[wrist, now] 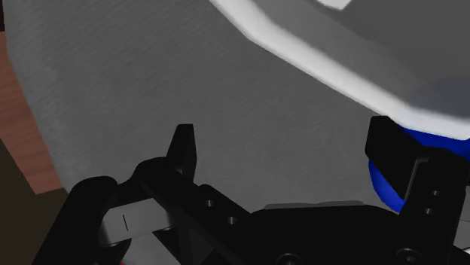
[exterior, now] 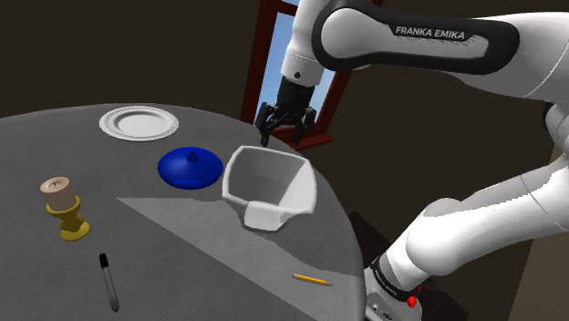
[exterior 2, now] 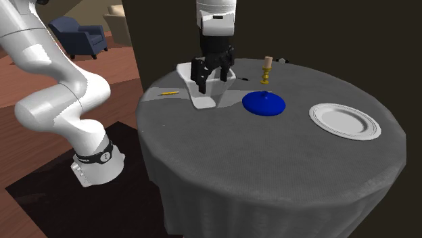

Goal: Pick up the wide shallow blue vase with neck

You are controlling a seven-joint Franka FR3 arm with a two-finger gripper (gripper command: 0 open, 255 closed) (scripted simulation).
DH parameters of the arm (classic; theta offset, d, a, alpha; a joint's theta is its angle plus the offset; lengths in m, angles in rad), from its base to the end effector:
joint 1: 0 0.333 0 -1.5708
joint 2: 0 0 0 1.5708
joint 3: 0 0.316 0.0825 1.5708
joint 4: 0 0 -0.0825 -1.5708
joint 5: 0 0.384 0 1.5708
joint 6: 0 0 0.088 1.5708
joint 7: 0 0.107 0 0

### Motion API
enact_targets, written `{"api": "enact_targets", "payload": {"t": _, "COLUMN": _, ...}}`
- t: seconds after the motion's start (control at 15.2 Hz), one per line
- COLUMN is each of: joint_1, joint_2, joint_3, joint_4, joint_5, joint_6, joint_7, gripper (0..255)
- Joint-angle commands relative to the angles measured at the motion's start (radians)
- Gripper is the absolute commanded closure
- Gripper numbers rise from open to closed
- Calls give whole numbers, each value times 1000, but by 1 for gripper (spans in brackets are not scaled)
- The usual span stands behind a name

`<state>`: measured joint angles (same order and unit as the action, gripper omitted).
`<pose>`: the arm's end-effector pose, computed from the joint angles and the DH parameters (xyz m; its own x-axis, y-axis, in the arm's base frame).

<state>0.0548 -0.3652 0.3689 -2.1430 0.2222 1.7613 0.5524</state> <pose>0.3947 0.2179 0.5388 0.9775 -0.1958 -0.0780 -0.2002 -0.9782 -0.0543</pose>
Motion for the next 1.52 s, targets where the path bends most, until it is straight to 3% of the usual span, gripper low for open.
{"api": "enact_targets", "payload": {"t": 0.0, "joint_1": 3, "joint_2": 71, "joint_3": 38, "joint_4": 51, "joint_5": -14, "joint_6": 30, "joint_7": 51, "gripper": 0}}
{"api": "enact_targets", "payload": {"t": 0.53, "joint_1": 33, "joint_2": 366, "joint_3": 154, "joint_4": 310, "joint_5": -156, "joint_6": 99, "joint_7": 271, "gripper": 0}}
{"api": "enact_targets", "payload": {"t": 0.92, "joint_1": 117, "joint_2": 611, "joint_3": 185, "joint_4": 566, "joint_5": -315, "joint_6": 82, "joint_7": 427, "gripper": 0}}
{"api": "enact_targets", "payload": {"t": 1.45, "joint_1": 116, "joint_2": 619, "joint_3": 179, "joint_4": 474, "joint_5": -320, "joint_6": 181, "joint_7": 430, "gripper": 0}}
